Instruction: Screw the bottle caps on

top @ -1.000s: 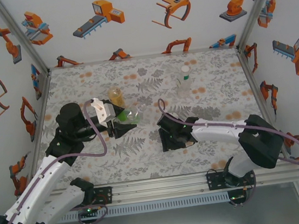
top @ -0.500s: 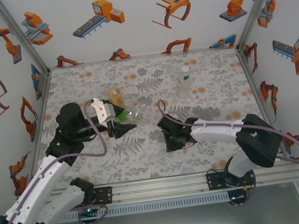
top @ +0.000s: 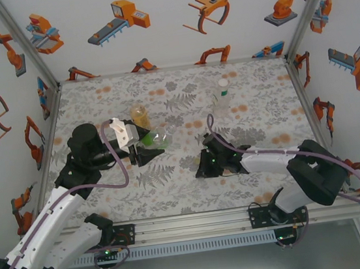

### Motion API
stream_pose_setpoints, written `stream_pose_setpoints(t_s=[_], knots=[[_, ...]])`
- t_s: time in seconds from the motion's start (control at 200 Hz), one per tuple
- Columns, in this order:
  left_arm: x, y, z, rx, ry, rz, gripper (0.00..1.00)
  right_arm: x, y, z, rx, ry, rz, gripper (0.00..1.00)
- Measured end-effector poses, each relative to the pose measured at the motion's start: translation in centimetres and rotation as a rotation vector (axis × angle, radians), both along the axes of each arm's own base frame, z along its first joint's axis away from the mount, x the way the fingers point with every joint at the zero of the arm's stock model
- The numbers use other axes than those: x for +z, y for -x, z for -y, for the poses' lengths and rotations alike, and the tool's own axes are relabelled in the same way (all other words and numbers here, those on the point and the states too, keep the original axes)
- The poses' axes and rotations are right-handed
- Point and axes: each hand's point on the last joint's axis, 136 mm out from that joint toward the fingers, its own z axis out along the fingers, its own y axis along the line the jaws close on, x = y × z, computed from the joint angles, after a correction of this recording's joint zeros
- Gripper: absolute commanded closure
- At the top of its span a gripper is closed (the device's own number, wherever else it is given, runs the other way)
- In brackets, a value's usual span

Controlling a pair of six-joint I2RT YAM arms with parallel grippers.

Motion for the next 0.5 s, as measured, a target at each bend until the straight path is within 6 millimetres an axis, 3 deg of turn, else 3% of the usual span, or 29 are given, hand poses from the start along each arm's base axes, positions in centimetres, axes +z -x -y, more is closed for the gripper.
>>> stream_pose_setpoints(t_s=[0.501], knots=[[0.0, 0.0, 0.0, 0.000, 0.000, 0.000, 1.00, 0.2, 0.0, 1.0, -0.020, 0.014, -0.004, 0.62]])
